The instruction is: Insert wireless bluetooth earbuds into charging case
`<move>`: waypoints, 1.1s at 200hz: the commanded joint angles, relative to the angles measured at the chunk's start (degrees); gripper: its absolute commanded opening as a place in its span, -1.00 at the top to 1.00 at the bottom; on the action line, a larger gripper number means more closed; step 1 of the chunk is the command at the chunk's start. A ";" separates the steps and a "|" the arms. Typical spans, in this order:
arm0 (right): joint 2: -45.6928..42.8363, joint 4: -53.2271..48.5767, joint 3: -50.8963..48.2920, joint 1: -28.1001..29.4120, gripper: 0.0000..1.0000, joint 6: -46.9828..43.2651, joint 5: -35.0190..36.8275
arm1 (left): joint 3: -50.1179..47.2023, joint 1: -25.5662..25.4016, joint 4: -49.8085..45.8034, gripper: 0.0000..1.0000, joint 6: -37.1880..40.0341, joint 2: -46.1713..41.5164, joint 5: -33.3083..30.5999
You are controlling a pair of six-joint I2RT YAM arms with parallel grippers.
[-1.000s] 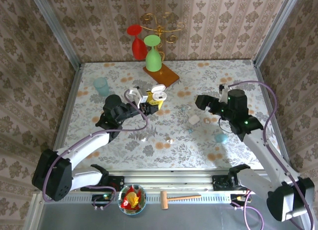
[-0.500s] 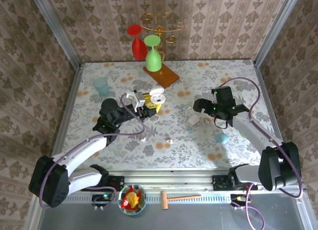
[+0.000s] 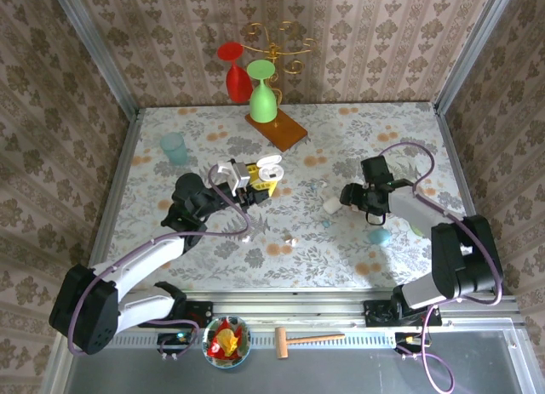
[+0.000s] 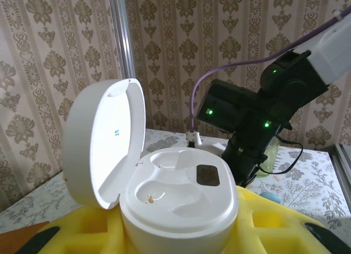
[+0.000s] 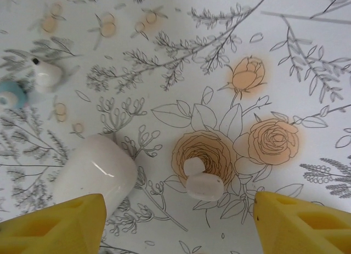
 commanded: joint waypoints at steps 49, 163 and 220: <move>9.52 2.38 8.60 1.77 -0.41 -5.22 -6.21 | -0.46 -0.43 2.18 0.90 1.29 0.41 -0.10; 26.78 -0.84 25.93 3.40 -0.02 -9.07 -9.03 | -0.52 -0.62 2.01 0.89 1.22 1.22 -0.21; 20.73 -0.27 21.67 5.22 -0.01 -9.88 -9.27 | -0.85 -0.61 2.35 0.89 1.68 1.56 -1.90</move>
